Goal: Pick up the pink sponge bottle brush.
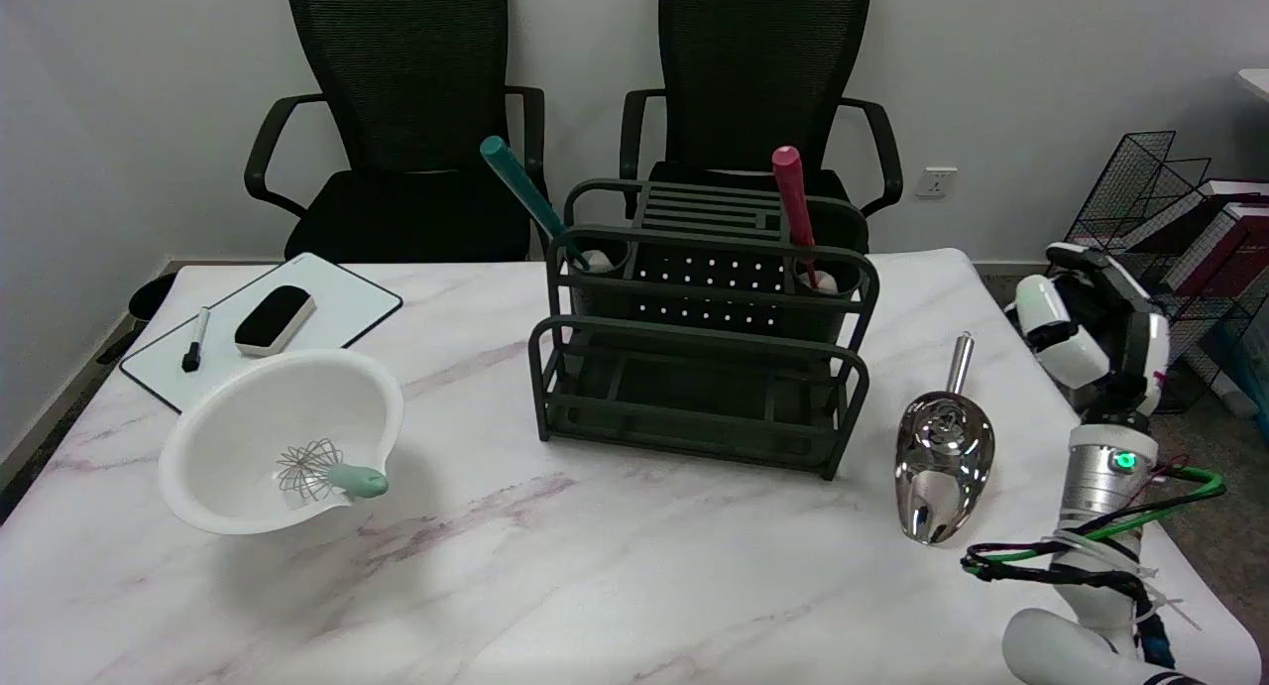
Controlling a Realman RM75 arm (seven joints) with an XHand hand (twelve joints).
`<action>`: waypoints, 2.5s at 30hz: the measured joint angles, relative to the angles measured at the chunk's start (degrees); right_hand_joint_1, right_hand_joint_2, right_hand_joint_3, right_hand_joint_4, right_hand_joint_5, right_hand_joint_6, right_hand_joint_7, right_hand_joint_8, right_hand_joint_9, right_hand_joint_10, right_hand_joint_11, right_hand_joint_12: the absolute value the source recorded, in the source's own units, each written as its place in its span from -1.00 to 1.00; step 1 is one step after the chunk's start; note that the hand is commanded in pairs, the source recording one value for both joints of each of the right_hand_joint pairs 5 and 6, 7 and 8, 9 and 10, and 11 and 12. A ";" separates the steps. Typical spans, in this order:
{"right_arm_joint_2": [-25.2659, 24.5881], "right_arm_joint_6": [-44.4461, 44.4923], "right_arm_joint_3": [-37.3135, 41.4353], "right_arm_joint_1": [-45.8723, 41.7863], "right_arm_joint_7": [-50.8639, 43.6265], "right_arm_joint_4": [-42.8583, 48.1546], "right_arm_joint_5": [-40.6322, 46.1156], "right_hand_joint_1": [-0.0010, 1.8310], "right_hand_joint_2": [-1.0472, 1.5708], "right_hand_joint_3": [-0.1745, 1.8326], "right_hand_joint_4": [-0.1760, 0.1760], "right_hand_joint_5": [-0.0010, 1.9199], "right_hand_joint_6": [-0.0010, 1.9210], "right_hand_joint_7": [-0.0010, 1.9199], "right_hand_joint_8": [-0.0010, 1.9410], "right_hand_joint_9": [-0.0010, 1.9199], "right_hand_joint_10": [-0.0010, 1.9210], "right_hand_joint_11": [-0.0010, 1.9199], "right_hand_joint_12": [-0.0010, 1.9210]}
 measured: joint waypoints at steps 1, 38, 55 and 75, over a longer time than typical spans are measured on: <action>-0.30 0.04 -0.27 -0.08 -0.09 0.19 -0.10 0.07 0.05 0.08 0.00 -0.26 -0.27 -0.09 -0.10 -0.19 -0.19 -0.06 -0.06; 0.98 -15.74 7.37 0.82 -1.18 15.54 -18.39 0.27 -0.21 0.26 0.00 -0.46 -0.46 -0.43 -0.44 -0.44 -0.44 -0.38 -0.38; 4.41 -26.10 10.71 5.43 -1.04 21.95 -23.48 0.28 -0.28 0.28 0.00 -0.60 -0.60 -0.42 -0.43 -0.47 -0.47 -0.48 -0.48; 6.54 -37.31 5.23 15.95 -0.80 21.80 -24.16 0.25 -0.23 0.25 0.00 -0.64 -0.64 -0.37 -0.38 -0.42 -0.42 -0.41 -0.41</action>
